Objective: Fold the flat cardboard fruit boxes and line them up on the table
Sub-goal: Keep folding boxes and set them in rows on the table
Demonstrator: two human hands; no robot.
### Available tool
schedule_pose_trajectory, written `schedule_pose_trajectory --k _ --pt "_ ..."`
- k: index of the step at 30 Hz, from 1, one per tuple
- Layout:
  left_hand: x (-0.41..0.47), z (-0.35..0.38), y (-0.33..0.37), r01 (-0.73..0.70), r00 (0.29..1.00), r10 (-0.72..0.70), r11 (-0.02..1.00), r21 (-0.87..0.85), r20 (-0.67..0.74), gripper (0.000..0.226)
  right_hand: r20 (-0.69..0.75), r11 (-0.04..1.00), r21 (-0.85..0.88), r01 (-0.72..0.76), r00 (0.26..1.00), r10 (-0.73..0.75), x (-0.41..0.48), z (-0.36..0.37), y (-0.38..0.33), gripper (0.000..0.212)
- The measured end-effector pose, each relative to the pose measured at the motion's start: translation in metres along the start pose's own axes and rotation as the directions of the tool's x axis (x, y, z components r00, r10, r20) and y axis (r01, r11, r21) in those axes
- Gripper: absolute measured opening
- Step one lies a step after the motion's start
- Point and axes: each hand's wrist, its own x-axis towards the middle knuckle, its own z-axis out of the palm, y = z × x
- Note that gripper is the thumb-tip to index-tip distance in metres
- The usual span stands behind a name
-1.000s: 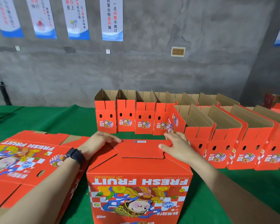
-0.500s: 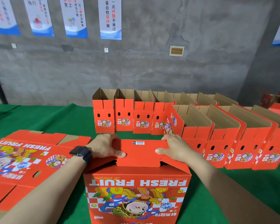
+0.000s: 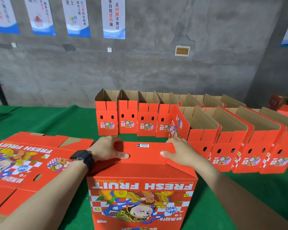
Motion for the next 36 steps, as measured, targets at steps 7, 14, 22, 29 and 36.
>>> schedule_pose_trajectory --k 7,14,22,29,36 --pt "0.001 -0.001 -0.005 0.065 0.998 -0.060 0.989 -0.133 0.037 0.058 -0.043 0.912 0.410 -0.034 0.997 0.057 0.003 0.002 0.006 0.040" --pt "-0.003 -0.005 -0.019 0.226 0.943 -0.331 0.613 -0.757 0.013 0.048 0.238 0.447 0.757 -0.476 0.839 0.489 0.000 0.007 0.025 0.073" --pt "-0.024 -0.002 -0.038 0.467 0.883 -0.443 0.788 -0.400 0.157 0.058 0.504 0.245 0.747 -0.618 0.766 0.398 -0.045 0.065 0.050 0.061" --pt "-0.015 -0.023 -0.046 0.372 0.903 -0.427 0.707 -0.601 0.057 0.077 0.414 0.220 0.846 -0.486 0.859 0.302 -0.036 0.036 0.029 0.060" --pt "-0.016 -0.008 -0.059 0.339 0.923 -0.316 0.394 -0.854 0.221 0.027 0.297 0.294 0.890 -0.350 0.931 0.210 -0.015 -0.001 0.008 0.116"
